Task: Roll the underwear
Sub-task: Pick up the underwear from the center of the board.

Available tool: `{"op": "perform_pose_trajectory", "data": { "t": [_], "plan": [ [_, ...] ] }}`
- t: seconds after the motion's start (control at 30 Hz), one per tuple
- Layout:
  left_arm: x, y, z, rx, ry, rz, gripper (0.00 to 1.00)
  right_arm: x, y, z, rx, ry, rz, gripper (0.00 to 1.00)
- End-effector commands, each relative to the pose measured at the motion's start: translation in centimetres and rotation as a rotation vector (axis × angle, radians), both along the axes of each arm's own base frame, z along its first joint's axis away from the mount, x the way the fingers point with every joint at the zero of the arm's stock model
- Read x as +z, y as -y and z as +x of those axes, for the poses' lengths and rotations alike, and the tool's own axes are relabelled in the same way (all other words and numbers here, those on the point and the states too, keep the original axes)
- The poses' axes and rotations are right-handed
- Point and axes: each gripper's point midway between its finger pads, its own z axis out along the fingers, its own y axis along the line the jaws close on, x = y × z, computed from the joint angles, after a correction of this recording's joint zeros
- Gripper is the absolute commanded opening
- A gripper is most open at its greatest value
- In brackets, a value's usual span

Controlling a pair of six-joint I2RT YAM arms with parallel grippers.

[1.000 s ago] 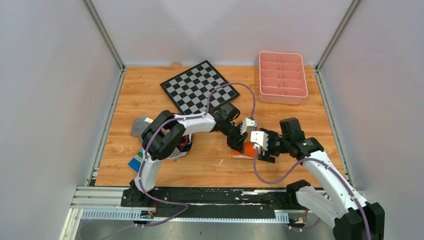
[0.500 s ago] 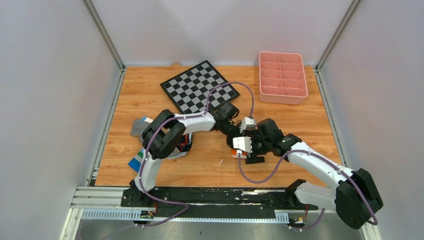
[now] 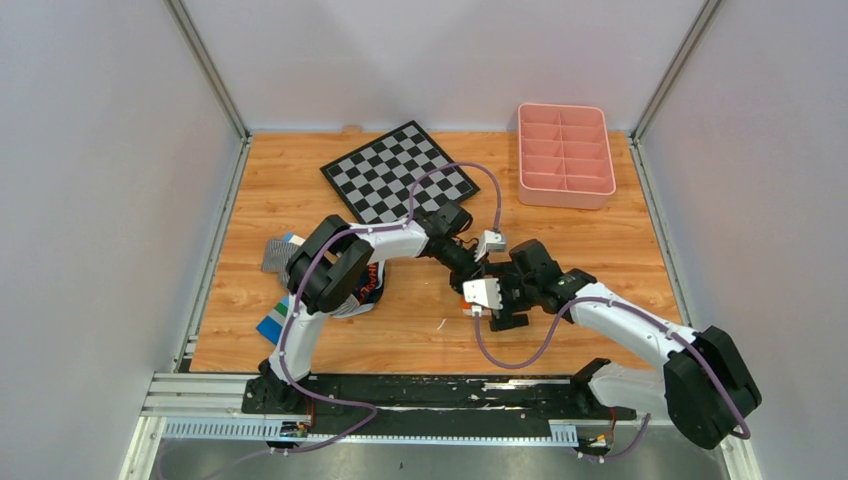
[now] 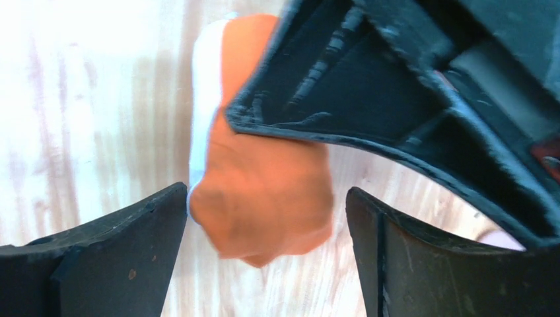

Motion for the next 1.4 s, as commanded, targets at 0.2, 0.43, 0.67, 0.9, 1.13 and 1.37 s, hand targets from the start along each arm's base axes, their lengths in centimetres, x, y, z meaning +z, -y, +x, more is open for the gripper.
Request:
{"op": "perform_pose_trajectory", "data": {
  "t": [0.2,0.43,0.67,0.9,1.13,1.37],
  "plan": [
    [-6.4,-3.3,-3.6,-0.016,-0.092,0.276,0.11,0.9,-3.1,-5.5,0.258,-0.207,0.073,0.90],
    [-5.5,-2.9,-3.6,-0.011,-0.102,0.263,0.11,-0.7,-3.6,-3.5,0.200,-0.132,0.052,0.90],
    [-4.7,-2.5,-3.8,-0.011,-0.123,0.244,0.12,-2.8,-3.9,-2.5,0.072,-0.099,0.058,0.77],
    [-3.9,-2.4,-4.0,-0.027,-0.137,0.225,0.23,-4.8,-2.3,-3.1,0.081,-0.051,0.006,0.23],
    [-1.1,-4.4,1.0,0.101,0.053,0.320,1.00,-4.3,-0.6,-3.5,0.075,-0.044,-0.029,0.00],
    [8.1,-11.8,10.1,0.355,0.138,0.329,1.00,1.7,-1.1,-0.8,-0.013,-0.068,0.074,0.00]
  ]
}}
